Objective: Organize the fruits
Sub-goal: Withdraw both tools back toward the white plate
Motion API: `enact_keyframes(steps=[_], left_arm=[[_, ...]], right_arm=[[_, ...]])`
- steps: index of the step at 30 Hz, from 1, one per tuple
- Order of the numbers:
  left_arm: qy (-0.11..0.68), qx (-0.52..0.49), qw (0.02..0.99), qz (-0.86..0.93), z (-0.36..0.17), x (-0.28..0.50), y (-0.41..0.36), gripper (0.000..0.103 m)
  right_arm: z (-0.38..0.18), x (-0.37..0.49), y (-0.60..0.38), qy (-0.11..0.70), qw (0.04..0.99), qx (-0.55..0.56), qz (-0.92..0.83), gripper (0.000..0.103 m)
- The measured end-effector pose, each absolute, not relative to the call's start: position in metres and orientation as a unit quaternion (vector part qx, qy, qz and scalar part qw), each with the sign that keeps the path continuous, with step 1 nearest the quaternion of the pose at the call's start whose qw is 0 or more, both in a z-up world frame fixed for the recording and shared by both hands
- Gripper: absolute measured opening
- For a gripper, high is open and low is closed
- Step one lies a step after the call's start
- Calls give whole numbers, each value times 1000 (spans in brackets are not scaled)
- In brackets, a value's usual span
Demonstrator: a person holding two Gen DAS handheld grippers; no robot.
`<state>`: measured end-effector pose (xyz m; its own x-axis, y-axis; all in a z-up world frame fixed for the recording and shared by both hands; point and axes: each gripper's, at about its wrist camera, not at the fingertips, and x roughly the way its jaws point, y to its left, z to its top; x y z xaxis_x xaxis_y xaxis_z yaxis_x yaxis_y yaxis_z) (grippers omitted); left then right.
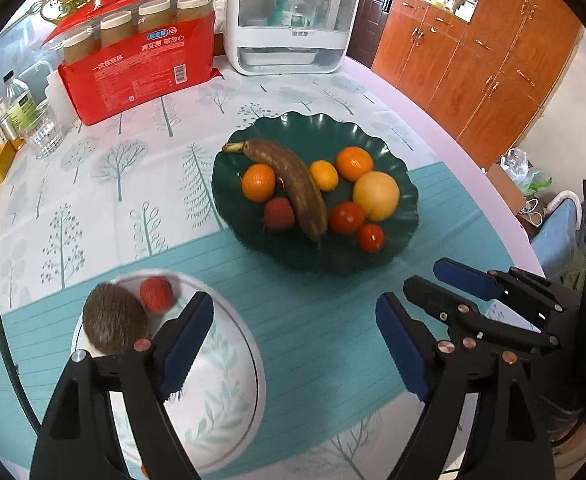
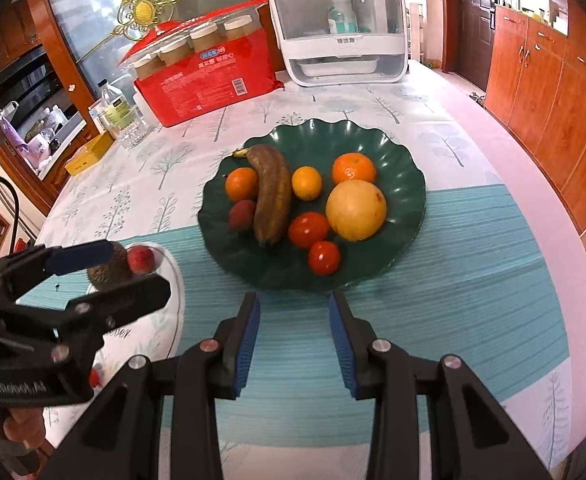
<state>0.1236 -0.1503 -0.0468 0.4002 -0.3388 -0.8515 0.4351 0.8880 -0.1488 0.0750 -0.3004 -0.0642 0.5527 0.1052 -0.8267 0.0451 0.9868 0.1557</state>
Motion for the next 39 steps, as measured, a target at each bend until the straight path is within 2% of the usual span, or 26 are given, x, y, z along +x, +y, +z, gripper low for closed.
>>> enact_keyframes(steps=[22, 25, 28, 39], left_arm=[[446, -5, 880, -163, 20, 58, -24, 87], [440, -8, 886, -145, 24, 50, -7, 88], [442, -18, 888, -127, 21, 43, 9, 88], [488, -29, 869, -74, -53, 31, 28, 88]], right_arm=[[-12, 43, -229, 436, 893, 54, 94, 36], [-5, 44, -218, 428, 896, 50, 108, 40], [0, 46, -207, 420, 898, 45, 121, 45], [-28, 72, -173, 440, 885, 24, 148, 45]])
